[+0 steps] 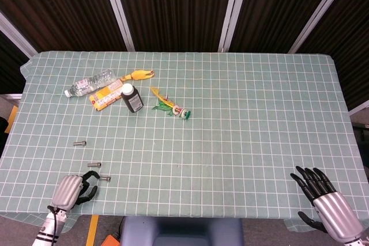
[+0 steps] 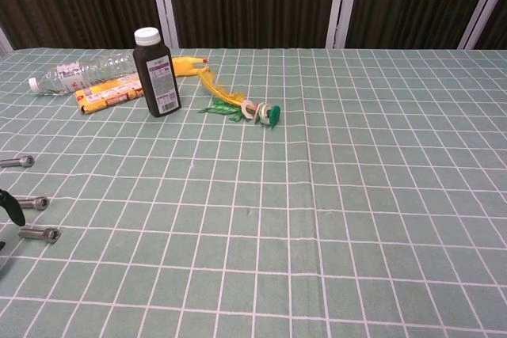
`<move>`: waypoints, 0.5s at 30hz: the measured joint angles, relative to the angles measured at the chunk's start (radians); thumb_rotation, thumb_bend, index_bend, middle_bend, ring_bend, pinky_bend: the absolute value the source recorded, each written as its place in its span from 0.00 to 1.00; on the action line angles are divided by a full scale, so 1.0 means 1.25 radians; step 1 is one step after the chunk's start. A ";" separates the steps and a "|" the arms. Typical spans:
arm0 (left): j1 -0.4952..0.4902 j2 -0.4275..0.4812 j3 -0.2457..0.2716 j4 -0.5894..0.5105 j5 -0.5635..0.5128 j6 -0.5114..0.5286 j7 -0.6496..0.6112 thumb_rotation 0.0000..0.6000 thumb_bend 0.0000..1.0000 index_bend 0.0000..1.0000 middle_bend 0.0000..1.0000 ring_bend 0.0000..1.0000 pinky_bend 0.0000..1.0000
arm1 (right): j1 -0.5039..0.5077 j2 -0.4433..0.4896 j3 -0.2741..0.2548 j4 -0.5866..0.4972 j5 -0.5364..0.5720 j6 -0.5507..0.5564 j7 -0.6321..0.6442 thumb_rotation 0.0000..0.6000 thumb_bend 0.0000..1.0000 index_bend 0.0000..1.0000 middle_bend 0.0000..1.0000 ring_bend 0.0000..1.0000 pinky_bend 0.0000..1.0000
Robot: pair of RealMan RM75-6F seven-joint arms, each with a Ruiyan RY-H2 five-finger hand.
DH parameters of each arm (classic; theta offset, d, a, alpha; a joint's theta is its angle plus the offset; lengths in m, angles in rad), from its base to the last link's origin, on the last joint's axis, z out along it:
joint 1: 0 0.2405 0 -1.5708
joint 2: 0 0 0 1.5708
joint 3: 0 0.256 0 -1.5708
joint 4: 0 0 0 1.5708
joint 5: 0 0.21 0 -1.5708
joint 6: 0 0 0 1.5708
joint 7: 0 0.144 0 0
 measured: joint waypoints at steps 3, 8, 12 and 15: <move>-0.001 -0.022 -0.002 0.044 -0.003 0.002 0.002 1.00 0.44 0.45 1.00 1.00 1.00 | -0.001 0.000 0.000 0.001 -0.004 0.005 0.002 1.00 0.31 0.00 0.00 0.00 0.00; -0.004 -0.048 -0.005 0.094 -0.007 0.007 -0.008 1.00 0.44 0.44 1.00 1.00 1.00 | 0.000 -0.003 -0.002 0.001 -0.006 0.000 -0.004 1.00 0.31 0.00 0.00 0.00 0.00; -0.010 -0.063 -0.007 0.115 -0.007 0.008 -0.006 1.00 0.44 0.43 1.00 1.00 1.00 | 0.000 -0.003 -0.002 0.000 -0.005 -0.001 -0.007 1.00 0.31 0.00 0.00 0.00 0.00; -0.015 -0.071 -0.009 0.126 -0.008 0.006 -0.006 1.00 0.43 0.43 1.00 1.00 1.00 | -0.001 -0.002 -0.001 -0.002 -0.002 -0.001 -0.006 1.00 0.31 0.00 0.00 0.00 0.00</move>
